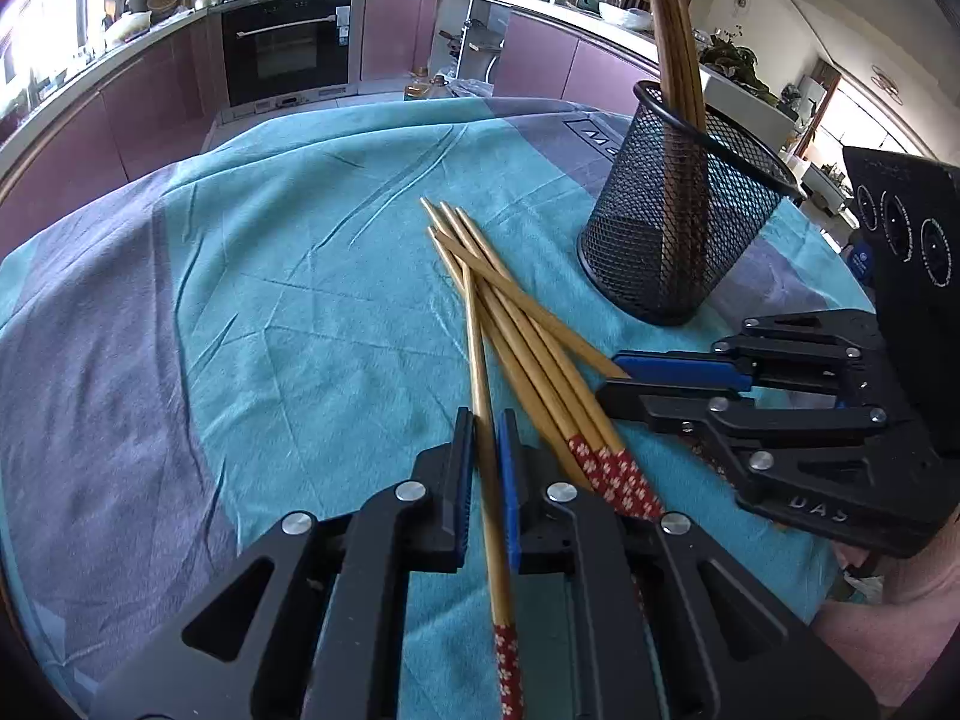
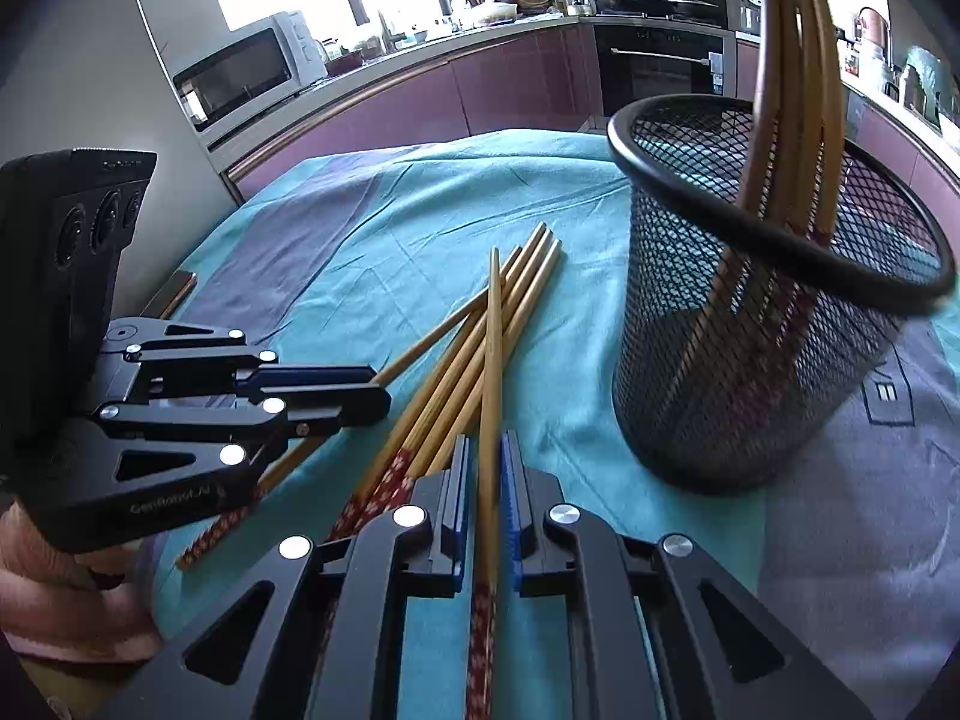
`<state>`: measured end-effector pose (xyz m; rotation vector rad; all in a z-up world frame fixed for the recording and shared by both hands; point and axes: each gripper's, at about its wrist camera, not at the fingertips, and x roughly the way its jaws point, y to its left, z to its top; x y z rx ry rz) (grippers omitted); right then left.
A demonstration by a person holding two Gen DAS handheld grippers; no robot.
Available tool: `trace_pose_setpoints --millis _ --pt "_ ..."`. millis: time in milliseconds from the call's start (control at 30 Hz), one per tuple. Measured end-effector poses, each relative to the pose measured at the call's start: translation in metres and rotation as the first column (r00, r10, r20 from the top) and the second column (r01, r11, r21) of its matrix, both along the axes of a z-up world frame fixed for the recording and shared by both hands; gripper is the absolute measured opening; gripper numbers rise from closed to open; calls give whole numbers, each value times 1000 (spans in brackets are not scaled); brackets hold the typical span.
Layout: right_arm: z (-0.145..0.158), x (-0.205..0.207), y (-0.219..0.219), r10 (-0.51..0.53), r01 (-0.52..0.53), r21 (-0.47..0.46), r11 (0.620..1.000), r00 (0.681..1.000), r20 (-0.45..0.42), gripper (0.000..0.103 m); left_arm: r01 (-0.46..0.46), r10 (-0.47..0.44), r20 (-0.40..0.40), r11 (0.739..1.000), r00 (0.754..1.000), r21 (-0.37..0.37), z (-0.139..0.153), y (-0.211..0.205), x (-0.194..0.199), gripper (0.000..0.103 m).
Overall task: Organize utensils
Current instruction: 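Close the left gripper on a chopstick while the right gripper grasps another, then lift both held chopsticks upright and carry them over the mesh cup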
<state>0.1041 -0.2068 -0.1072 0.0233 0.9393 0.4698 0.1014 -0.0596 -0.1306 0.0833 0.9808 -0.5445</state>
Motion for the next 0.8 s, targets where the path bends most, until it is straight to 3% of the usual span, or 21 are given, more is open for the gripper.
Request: trace_pose_setpoints --millis 400,800 --pt "22 -8 -12 -20 16 61 998 998 62 6 -20 20 15 999 1000 -31 13 3 0 7" --pt "63 -31 -34 -38 14 134 991 983 178 6 9 7 99 988 995 -156 69 19 -16 7"
